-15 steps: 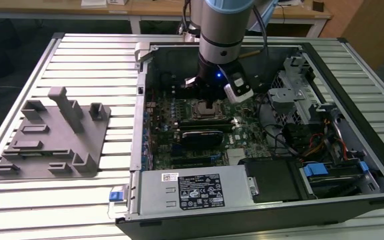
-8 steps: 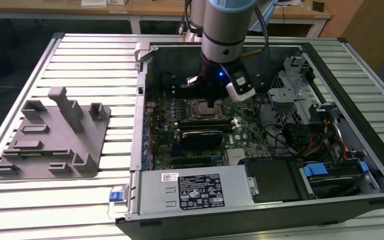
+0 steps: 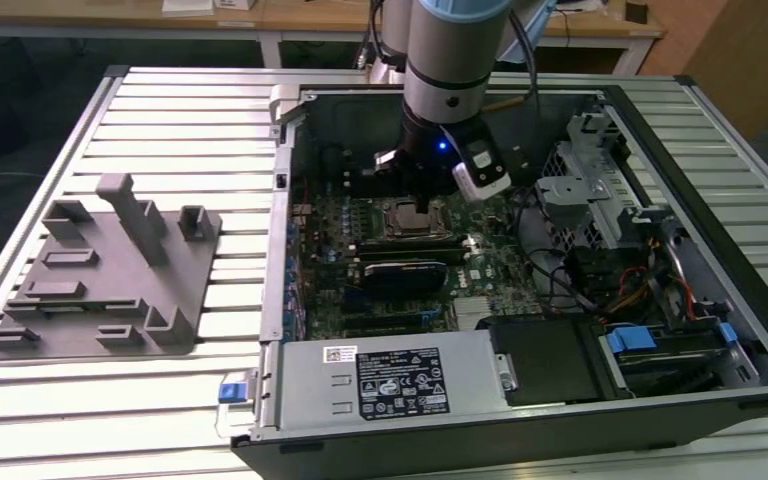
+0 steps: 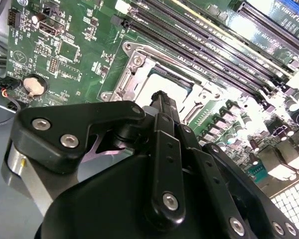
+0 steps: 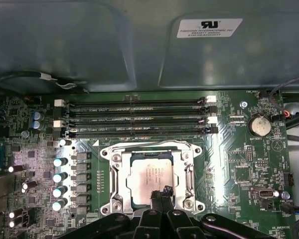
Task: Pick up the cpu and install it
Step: 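Install the second cpu locking lever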
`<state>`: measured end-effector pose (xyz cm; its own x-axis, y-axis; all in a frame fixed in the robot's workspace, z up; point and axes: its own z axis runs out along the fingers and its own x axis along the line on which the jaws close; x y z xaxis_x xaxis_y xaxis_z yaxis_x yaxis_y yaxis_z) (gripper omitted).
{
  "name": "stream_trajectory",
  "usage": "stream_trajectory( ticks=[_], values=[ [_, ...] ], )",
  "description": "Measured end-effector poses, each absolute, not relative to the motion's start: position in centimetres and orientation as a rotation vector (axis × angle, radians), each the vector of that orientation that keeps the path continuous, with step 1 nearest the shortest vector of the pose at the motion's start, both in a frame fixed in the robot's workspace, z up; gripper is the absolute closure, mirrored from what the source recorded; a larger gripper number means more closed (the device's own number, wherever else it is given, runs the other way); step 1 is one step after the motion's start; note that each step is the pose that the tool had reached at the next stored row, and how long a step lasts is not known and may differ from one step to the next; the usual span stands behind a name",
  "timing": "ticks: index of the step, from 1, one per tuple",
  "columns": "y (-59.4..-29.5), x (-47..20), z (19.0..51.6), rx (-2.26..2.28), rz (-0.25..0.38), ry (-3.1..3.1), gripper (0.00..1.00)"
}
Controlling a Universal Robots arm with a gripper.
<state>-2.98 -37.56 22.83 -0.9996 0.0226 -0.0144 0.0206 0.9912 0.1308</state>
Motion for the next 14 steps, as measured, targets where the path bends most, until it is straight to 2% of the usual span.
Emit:
stream_trajectory(
  ticks=[14],
  values=[
    [-37.48, -2.98, 23.06, 0.034, 0.204, 3.119, 0.89]
  ],
)
